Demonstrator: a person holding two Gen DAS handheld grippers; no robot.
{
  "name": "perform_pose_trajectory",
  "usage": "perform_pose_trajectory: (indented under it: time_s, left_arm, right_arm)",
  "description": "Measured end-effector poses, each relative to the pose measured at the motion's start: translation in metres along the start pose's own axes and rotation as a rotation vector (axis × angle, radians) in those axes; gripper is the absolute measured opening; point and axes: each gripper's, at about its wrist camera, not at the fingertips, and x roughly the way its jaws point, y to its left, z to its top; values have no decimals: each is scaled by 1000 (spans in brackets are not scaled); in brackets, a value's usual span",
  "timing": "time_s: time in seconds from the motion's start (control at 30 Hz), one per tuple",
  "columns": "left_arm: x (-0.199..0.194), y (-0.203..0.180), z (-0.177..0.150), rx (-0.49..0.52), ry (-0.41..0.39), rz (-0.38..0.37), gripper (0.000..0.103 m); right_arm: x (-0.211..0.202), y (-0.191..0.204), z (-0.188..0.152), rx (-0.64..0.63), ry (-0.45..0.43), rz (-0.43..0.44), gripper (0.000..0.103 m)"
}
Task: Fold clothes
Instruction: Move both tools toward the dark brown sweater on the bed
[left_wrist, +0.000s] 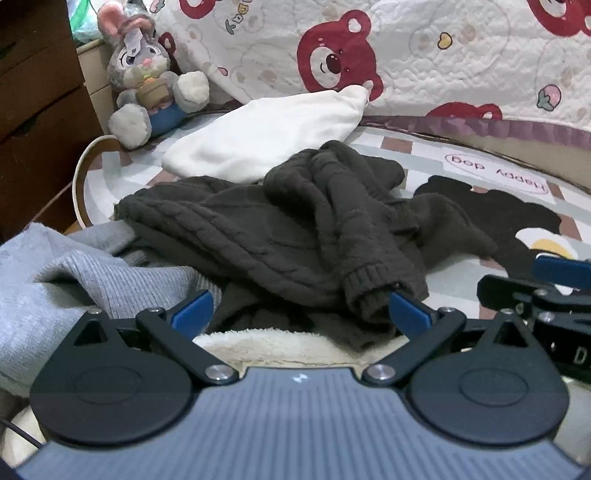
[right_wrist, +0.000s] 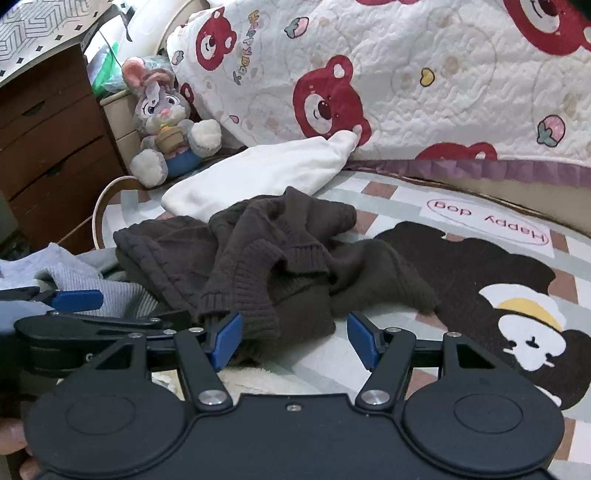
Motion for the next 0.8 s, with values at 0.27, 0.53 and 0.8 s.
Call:
perform_pose_trajectory:
  time_s: [0.27, 0.53, 0.8]
  left_arm:
    - [2, 3, -2, 16, 26, 26, 103]
    - [7, 7, -1, 15, 39, 13, 103]
    - [8, 6, -1, 25, 44, -2, 103]
  right_arm:
    - [6, -2, 0, 36, 50, 33, 69]
    - [7, -8, -1, 51, 54, 43, 69]
    - [7, -8, 1, 54, 59, 39, 69]
